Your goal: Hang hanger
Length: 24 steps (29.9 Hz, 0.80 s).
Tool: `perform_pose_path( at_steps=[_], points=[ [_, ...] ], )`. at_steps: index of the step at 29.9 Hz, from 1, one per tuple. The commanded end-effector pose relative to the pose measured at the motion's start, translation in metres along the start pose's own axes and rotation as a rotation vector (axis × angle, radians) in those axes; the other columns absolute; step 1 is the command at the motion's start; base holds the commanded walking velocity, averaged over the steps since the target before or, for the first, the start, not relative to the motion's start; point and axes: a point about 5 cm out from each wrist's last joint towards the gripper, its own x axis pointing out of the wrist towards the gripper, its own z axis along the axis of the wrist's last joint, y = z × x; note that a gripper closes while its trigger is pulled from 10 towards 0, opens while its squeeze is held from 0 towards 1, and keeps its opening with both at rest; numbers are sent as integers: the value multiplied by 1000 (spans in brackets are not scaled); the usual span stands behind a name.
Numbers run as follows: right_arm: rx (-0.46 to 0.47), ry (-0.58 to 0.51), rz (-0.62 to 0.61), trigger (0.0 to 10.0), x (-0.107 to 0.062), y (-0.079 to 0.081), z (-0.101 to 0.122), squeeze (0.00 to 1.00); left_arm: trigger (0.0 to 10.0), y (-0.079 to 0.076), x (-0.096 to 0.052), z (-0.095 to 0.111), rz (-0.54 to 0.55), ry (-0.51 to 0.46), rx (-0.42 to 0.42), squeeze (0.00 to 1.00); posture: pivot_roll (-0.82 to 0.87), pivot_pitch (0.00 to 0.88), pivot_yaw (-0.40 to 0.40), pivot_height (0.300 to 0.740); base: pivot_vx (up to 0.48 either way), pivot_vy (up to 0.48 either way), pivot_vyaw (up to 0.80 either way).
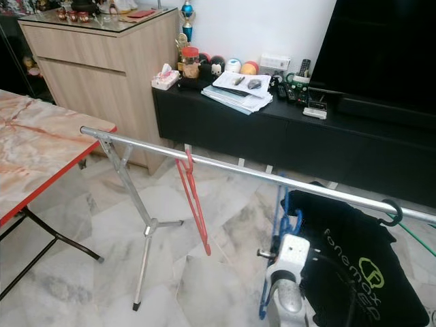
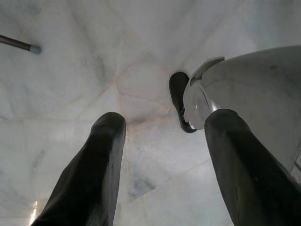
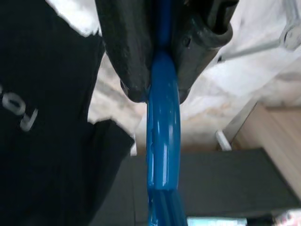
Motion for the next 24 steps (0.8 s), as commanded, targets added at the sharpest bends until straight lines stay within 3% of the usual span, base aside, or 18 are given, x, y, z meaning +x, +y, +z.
perform_pose_path(
  at_steps=[1,7,24],
  points=[
    [-4,-45,14,10000,6,4,13,0,10000,-1,-2,-9,-5,40,13,0,-38,47,-10,740,0,0,0],
    [-13,-57,41,10000,16,10,28,0,10000,-1,-2,-9,-5,43,18,0,-35,38,-11,740,0,0,0],
    [-67,22,121,10000,26,19,36,0,10000,-1,-2,-9,-4,42,14,0,-30,55,-8,740,0,0,0]
  ],
)
